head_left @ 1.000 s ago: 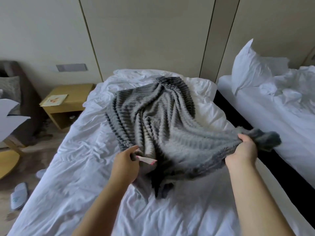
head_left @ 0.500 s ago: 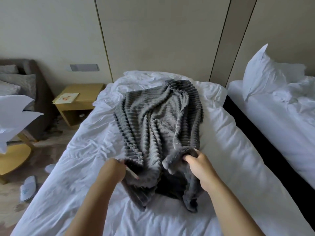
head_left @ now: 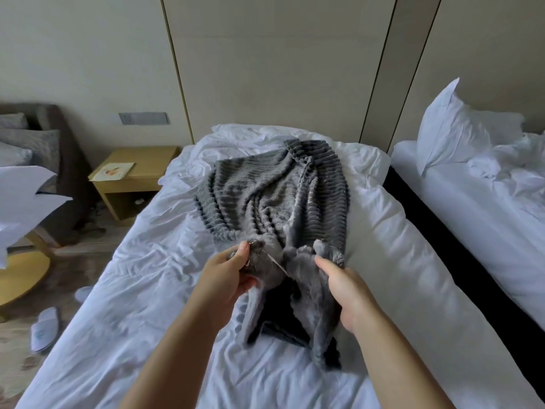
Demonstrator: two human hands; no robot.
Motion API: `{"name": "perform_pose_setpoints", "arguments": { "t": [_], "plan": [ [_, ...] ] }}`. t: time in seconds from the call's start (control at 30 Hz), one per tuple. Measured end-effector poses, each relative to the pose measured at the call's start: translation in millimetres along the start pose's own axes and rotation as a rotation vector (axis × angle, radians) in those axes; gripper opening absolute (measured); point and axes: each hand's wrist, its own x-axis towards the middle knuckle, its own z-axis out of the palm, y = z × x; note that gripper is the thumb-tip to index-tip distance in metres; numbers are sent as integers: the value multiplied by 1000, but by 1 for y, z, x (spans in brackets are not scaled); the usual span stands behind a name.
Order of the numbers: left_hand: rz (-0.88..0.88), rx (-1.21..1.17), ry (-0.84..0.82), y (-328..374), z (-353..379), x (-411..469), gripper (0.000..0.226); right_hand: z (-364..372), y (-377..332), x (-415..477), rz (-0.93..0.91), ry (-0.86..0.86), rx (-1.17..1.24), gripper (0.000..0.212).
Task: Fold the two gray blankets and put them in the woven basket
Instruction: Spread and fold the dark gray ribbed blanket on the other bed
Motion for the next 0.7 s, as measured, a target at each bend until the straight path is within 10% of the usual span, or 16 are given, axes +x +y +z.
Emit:
{"name": "perform_pose_setpoints", "arguments": {
  "t": [0.2, 0.5, 0.7],
  "plan": [
    [-30, 52, 85, -1, 1, 1, 26, -8, -21, -5, -224, 189, -3, 7],
    [66, 137, -46, 3, 11, -6, 30, 1, -40, -23, -504, 394, 420, 14],
    [172, 287, -69, 1, 22, -10, 31, 42, -18, -47, -636, -325, -313, 18]
  ]
}}
